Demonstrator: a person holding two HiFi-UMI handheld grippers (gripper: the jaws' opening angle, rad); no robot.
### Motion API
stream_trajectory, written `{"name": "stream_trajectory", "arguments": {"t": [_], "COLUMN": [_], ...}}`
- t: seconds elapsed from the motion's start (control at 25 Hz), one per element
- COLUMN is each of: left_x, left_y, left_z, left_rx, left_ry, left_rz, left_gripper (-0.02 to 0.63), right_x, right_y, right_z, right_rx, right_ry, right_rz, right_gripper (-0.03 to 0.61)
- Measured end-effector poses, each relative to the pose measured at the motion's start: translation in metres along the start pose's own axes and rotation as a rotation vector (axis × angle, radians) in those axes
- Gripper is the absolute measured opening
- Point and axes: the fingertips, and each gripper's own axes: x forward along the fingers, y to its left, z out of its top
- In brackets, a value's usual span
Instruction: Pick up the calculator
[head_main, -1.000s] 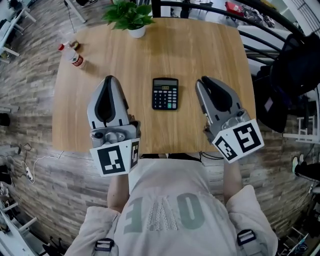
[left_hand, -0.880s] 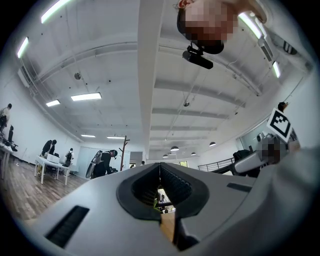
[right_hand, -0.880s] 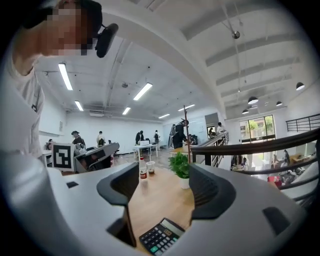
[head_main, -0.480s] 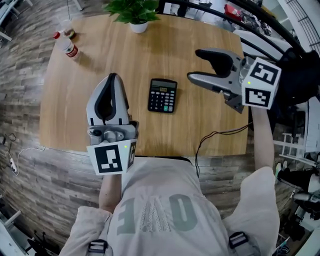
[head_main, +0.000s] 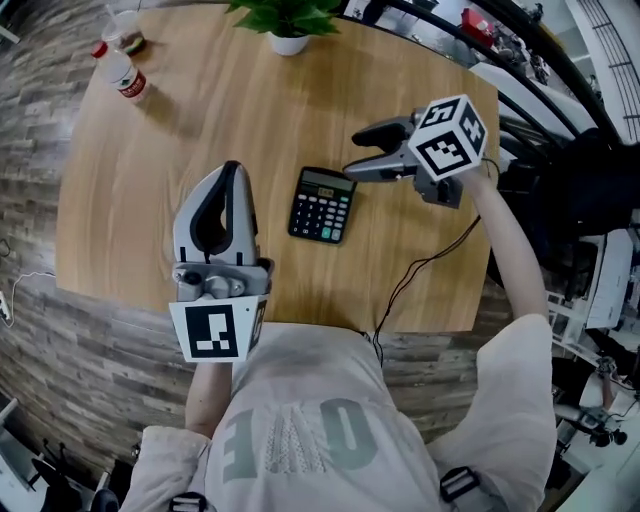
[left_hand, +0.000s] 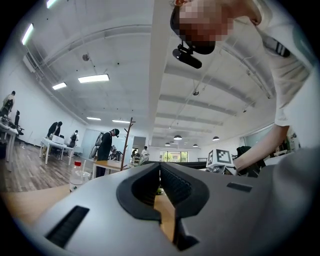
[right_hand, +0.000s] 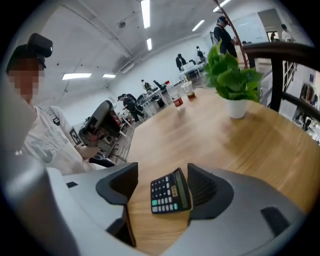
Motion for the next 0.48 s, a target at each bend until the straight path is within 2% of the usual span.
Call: {"name": "stream_trajectory", "arguments": {"t": [0.24, 0.36, 0.48], "left_x": [0.007, 0.01, 0.012], "left_y": [0.001, 0.007, 0.013], "left_z": [-0.052, -0.073, -0.091], "left_rx": [-0.016, -0.05, -0.064], "left_ry": [0.114, 0.144, 0.176], "left_rz": [0.017, 0.047, 0.061], "left_gripper": [0.009, 0.009, 0.009], "right_x": [0.059, 0.079, 0.091], "right_y": [-0.035, -0.036, -0.033], "right_z": [-0.037, -0.066, -0.082], "right_rx": [0.079, 0.117, 0.148], "right_ry": [0.212, 0.363, 0.436], "right_rz": [0.156, 0.272, 0.376], "right_gripper": [0.308, 0.308, 0.307]}}
